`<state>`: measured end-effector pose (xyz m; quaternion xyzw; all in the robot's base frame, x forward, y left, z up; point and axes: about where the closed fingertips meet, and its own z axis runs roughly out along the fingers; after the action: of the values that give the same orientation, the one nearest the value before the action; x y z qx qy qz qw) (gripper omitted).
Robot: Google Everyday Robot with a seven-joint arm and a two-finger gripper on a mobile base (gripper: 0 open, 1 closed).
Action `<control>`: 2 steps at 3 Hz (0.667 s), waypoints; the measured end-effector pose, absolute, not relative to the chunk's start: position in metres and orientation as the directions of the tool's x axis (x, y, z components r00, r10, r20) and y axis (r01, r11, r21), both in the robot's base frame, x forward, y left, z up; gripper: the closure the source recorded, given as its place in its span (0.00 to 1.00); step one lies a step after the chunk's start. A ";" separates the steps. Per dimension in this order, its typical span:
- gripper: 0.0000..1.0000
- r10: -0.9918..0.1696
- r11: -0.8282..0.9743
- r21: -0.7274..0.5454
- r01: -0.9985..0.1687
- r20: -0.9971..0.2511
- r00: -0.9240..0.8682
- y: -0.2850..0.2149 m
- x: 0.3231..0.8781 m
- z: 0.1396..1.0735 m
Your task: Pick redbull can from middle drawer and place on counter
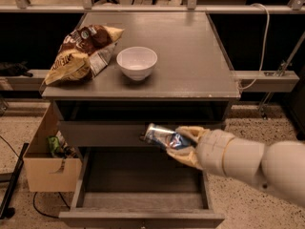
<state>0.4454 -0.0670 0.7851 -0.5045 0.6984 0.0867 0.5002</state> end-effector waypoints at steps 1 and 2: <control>1.00 -0.597 0.484 -0.393 -0.782 -0.801 0.034 -0.086 0.478 0.822; 1.00 -0.582 0.515 -0.400 -0.758 -0.812 0.033 -0.115 0.515 0.863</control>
Offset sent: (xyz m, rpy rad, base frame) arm 0.1230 -0.0982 0.1367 0.0790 -0.0841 -0.0918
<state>0.5148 -0.1149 0.8632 -0.4856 0.6903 0.0830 0.5299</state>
